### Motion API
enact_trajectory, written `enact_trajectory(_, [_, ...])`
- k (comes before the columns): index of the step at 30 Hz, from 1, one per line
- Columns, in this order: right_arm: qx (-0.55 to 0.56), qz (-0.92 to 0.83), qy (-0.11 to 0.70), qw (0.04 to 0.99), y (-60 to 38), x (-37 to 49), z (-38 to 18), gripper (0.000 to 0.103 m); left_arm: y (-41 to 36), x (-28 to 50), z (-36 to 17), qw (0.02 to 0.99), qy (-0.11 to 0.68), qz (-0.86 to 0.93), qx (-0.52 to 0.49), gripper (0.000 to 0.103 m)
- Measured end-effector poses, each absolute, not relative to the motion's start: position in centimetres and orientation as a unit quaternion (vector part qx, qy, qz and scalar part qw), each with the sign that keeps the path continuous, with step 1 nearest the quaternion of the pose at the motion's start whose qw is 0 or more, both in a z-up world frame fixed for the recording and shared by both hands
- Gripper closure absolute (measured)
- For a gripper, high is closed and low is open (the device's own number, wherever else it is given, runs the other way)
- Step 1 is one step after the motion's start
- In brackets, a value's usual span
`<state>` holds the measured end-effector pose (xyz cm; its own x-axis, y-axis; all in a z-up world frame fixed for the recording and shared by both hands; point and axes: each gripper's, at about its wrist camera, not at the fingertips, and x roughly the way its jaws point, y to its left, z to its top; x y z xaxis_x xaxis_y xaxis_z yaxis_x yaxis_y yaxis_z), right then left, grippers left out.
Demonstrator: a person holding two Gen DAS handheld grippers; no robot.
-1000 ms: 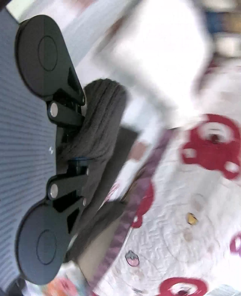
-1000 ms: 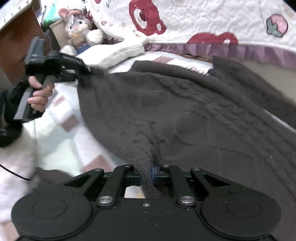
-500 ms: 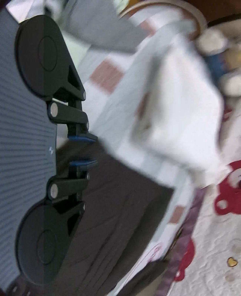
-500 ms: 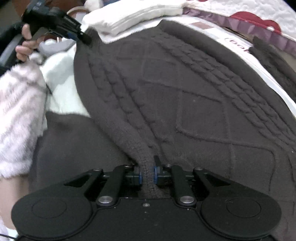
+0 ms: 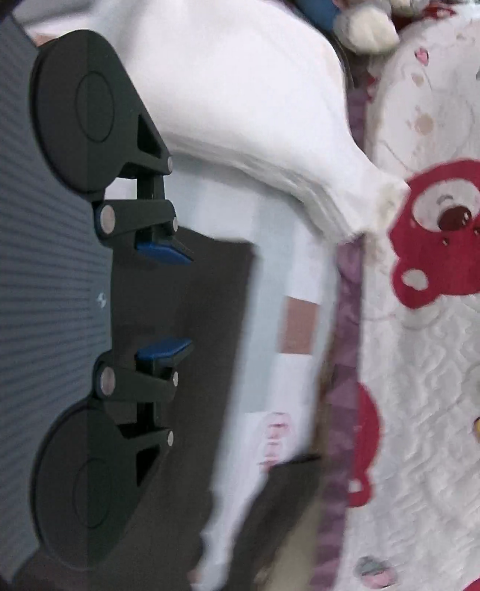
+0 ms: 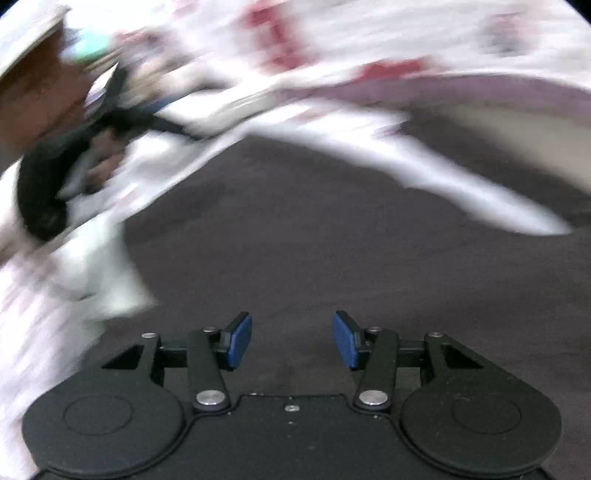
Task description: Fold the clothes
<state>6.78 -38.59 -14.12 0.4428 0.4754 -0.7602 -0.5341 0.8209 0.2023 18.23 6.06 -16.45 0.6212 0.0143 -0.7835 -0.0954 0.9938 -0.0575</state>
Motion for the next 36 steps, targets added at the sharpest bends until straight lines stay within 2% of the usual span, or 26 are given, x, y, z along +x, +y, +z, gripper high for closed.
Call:
enact_trajectory(5, [-0.020, 0.085, 0.411, 0.908, -48.2, 13.3, -14.5, 0.048, 3.8, 22.4, -18.2, 0.901, 0.427, -0.005, -0.083, 0.057])
enact_trajectory(7, [-0.020, 0.058, 0.412, 0.909, -50.1, 14.6, -14.9, 0.048, 1.4, 23.4, -18.9, 0.904, 0.412, -0.056, -0.102, 0.057])
enact_trajectory(9, [-0.020, 0.048, 0.416, 0.908, -51.2, 15.5, -15.2, 0.048, -2.0, 24.4, -19.3, 0.908, 0.399, -0.104, -0.073, 0.057])
enact_trajectory(13, [-0.022, 0.028, 0.423, 0.905, -53.4, 17.4, -16.0, 0.048, -8.4, 26.8, -20.0, 0.911, 0.369, -0.183, -0.008, 0.050])
enact_trajectory(17, [-0.024, 0.009, 0.429, 0.903, -55.0, 19.2, -16.8, 0.048, -14.0, 29.3, -21.7, 0.907, 0.329, -0.247, 0.087, 0.049])
enact_trajectory(22, [-0.022, 0.007, 0.432, 0.902, -55.8, 20.6, -18.1, 0.048, -20.1, 28.6, -24.1, 0.858, 0.234, -0.301, 0.344, 0.047])
enact_trajectory(24, [-0.019, 0.010, 0.431, 0.902, -55.8, 20.9, -18.6, 0.048, -21.1, 29.1, -24.5, 0.838, 0.250, -0.314, 0.368, 0.041])
enact_trajectory(30, [0.017, 0.001, 0.419, 0.908, -56.2, 22.6, -19.9, 0.048, -22.4, 30.4, -26.0, 0.818, 0.260, -0.337, 0.386, 0.041])
enact_trajectory(32, [0.042, -0.029, 0.418, 0.907, -57.0, 23.4, -20.1, 0.048, -23.2, 30.4, -26.5, 0.815, 0.261, -0.327, 0.401, 0.047])
enact_trajectory(33, [0.063, -0.043, 0.416, 0.906, -57.7, 23.7, -20.1, 0.048, -23.6, 30.4, -26.6, 0.815, 0.263, -0.322, 0.404, 0.067])
enact_trajectory(34, [0.086, -0.053, 0.412, 0.906, -58.3, 23.8, -20.1, 0.054, -24.1, 30.5, -26.8, 0.814, 0.265, -0.317, 0.407, 0.101])
enact_trajectory(35, [0.112, -0.051, 0.405, 0.906, -58.9, 23.8, -20.0, 0.064, -24.5, 30.6, -27.1, 0.813, 0.272, -0.309, 0.412, 0.101])
enact_trajectory(36, [0.131, -0.047, 0.398, 0.907, -59.1, 23.6, -19.8, 0.091, -24.7, 30.5, -27.3, 0.815, 0.268, -0.304, 0.415, 0.101])
